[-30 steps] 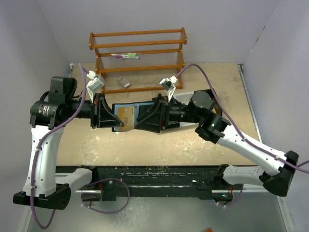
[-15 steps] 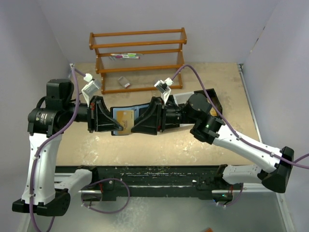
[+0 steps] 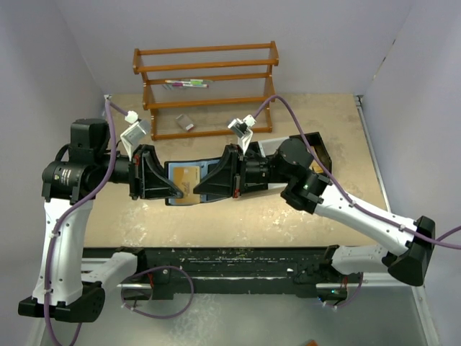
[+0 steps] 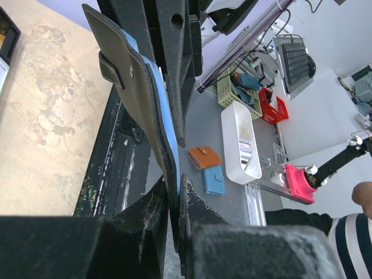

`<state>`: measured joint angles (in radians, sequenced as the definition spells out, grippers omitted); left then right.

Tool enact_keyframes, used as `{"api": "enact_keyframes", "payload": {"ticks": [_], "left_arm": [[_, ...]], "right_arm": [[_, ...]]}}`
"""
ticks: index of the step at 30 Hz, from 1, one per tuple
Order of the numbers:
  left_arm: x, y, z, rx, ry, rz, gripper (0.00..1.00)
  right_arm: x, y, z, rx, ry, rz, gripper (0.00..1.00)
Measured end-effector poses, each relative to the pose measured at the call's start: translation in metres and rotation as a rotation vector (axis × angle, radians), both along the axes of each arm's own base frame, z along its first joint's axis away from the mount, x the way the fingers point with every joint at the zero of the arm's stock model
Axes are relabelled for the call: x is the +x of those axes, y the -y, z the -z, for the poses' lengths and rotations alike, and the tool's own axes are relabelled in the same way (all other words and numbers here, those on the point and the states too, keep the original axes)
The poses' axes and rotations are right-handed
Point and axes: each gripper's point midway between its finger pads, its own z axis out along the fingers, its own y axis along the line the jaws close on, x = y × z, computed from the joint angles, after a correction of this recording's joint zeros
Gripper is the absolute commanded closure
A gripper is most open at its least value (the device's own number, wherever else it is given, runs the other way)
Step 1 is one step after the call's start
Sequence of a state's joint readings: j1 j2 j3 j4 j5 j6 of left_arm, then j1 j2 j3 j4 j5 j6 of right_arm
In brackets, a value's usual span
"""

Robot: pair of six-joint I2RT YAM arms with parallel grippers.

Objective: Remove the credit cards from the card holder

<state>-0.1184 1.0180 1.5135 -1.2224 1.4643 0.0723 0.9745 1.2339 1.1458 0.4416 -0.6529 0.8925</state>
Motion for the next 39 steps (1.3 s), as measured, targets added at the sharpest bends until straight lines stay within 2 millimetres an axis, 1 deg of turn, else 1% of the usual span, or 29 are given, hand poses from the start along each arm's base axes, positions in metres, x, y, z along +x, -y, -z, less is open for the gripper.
{"api": "enact_keyframes", "payload": {"ticks": [2,5,7,19,23,28,31,34,37,39], "left_arm": [[-0.002,0.000,-0.002,-0.009,-0.001,0.011,0.85],[-0.005,0.000,-0.004,-0.021,-0.001,0.024,0.96],[-0.006,0.000,-0.005,-0.022,-0.002,0.024,0.99],[-0.007,0.000,-0.013,-0.026,0.026,0.001,1.00],[-0.010,0.000,-0.017,-0.034,0.035,0.004,1.00],[-0.010,0.000,-0.020,-0.038,0.069,0.002,1.00],[0.003,0.000,-0.015,0.008,0.099,-0.071,1.00],[0.030,-0.006,-0.003,0.110,0.153,-0.203,1.00],[0.057,-0.017,0.016,0.228,0.182,-0.323,1.00],[0.070,-0.024,0.028,0.293,0.188,-0.381,1.00]], "right_arm": [[0.000,0.001,-0.001,-0.001,0.003,0.009,1.00],[-0.001,0.005,-0.002,-0.005,0.008,0.018,1.00],[-0.001,0.007,-0.003,-0.008,0.013,0.029,1.00],[-0.001,0.010,-0.003,-0.014,0.030,0.058,1.00],[-0.004,0.016,-0.006,-0.014,0.032,0.060,1.00],[-0.004,0.029,-0.007,-0.036,0.033,0.087,1.00],[0.007,0.040,0.001,-0.080,0.020,0.133,1.00],[0.025,0.054,0.015,-0.144,-0.003,0.208,1.00],[0.040,0.070,0.032,-0.220,-0.027,0.282,1.00],[0.052,0.084,0.046,-0.287,-0.045,0.344,1.00]]}}
